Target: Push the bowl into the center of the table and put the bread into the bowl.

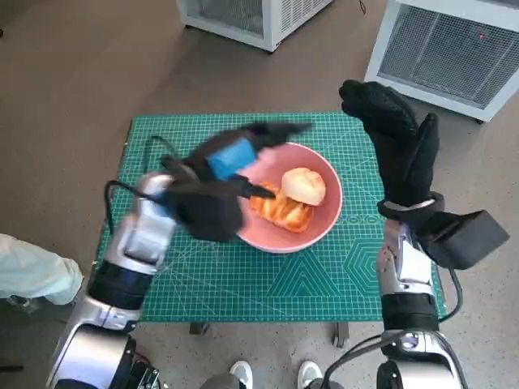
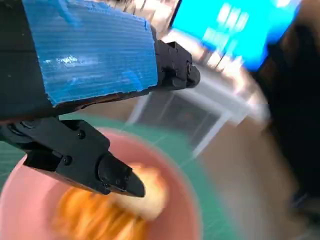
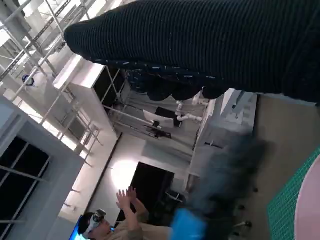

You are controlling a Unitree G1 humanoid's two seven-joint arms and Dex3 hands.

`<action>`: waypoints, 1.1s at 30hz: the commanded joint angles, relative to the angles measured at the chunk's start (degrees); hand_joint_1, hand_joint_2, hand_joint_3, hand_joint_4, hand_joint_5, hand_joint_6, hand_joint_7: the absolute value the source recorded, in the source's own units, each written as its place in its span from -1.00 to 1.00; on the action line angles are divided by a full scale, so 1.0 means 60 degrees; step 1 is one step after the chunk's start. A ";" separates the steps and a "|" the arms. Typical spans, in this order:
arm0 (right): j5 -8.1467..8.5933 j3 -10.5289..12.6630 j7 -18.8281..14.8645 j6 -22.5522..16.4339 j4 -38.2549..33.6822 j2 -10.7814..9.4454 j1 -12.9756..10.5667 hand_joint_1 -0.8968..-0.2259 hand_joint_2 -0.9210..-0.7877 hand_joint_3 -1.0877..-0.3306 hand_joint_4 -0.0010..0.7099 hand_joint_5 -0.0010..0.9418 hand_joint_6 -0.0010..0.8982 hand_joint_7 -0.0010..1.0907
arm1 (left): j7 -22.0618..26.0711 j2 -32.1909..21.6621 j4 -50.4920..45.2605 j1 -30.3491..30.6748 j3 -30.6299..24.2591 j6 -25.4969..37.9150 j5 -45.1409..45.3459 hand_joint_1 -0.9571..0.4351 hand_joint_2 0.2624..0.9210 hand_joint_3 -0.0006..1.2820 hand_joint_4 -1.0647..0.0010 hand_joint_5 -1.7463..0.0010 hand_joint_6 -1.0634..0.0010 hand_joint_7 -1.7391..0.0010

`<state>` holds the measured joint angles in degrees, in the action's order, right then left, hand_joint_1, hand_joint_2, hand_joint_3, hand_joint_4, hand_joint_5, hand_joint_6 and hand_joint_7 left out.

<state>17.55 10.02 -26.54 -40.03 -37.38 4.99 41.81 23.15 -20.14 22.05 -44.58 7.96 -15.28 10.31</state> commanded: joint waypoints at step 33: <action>-0.0227 -0.0133 0.0253 0.0203 -0.0142 0.0010 0.0510 -0.36 -1.00 -0.17 -0.35 -1.00 -0.74 -0.15 | -0.0449 0.1508 -0.0270 0.1860 -0.2460 -0.2523 -0.3388 -0.59 1.00 -0.61 0.79 0.98 0.70 0.91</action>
<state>16.92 9.39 -25.54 -39.94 -37.58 5.02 44.86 21.19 -11.00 20.36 -34.09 -6.34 -28.62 -10.79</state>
